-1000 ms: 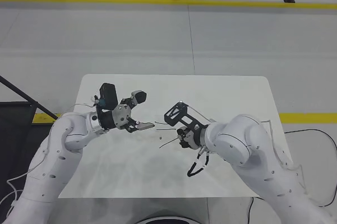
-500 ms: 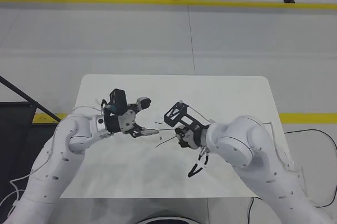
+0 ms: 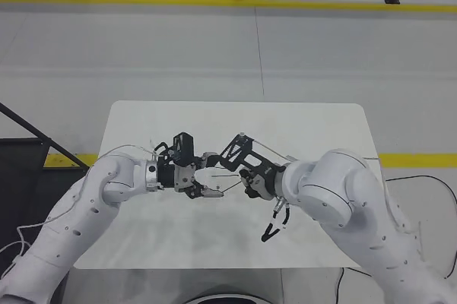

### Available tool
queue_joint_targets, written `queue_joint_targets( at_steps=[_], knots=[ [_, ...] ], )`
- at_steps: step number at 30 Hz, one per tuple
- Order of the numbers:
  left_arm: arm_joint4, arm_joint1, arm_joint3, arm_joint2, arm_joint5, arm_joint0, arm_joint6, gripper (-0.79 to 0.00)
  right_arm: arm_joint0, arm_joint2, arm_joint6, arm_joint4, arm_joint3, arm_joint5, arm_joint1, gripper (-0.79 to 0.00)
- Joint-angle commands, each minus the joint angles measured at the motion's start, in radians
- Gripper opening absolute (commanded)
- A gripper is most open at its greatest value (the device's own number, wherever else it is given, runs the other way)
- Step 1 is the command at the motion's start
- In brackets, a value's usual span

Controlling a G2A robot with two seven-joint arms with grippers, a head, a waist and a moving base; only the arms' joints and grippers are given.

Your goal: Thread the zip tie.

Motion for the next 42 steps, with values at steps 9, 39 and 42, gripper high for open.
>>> queue_joint_targets(
  at_steps=[9,39,42],
  knots=[
    [-0.043,0.063,0.022,0.163,0.0,-0.09,0.098,-0.508,0.043,-0.029,0.008,-0.002,0.019,0.026,-0.01,-0.785],
    [0.025,0.137,0.111,0.532,0.0,-0.322,0.416,-0.449,0.079,-0.069,0.005,0.013,0.061,0.019,-0.024,-0.785],
    [0.031,0.138,0.122,0.554,0.0,-0.337,0.444,-0.456,0.081,-0.072,0.004,0.012,0.062,0.021,-0.025,-0.785]
  ],
)
